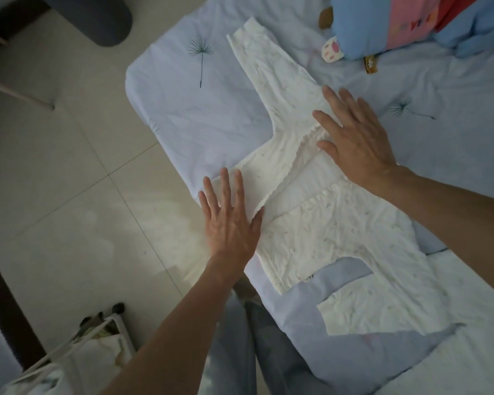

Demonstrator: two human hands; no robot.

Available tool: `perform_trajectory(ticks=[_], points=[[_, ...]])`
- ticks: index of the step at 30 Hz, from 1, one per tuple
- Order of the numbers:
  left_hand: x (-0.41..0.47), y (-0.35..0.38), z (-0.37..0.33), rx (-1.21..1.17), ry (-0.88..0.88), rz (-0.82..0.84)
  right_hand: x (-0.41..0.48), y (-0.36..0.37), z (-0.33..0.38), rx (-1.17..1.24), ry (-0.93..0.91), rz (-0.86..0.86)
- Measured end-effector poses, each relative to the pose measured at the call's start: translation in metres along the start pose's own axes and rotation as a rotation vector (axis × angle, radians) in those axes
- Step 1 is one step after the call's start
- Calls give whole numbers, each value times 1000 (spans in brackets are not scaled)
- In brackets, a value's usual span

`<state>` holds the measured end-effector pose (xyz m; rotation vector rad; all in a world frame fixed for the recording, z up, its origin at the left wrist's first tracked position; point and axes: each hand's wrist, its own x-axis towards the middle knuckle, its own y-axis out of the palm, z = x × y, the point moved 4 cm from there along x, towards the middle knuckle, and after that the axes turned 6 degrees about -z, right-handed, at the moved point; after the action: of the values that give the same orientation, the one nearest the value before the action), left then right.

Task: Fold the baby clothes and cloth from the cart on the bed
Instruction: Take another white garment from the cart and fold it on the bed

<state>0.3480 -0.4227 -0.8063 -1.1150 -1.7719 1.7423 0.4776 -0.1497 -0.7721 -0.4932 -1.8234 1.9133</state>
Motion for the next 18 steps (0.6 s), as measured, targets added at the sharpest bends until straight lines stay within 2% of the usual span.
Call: perform_trajectory(ticks=[9, 18], points=[[2, -6, 14, -35, -126, 12, 16, 2, -2, 13, -40, -40], [40, -35, 35, -27, -159, -17, 34, -10, -5, -9, 51, -47]])
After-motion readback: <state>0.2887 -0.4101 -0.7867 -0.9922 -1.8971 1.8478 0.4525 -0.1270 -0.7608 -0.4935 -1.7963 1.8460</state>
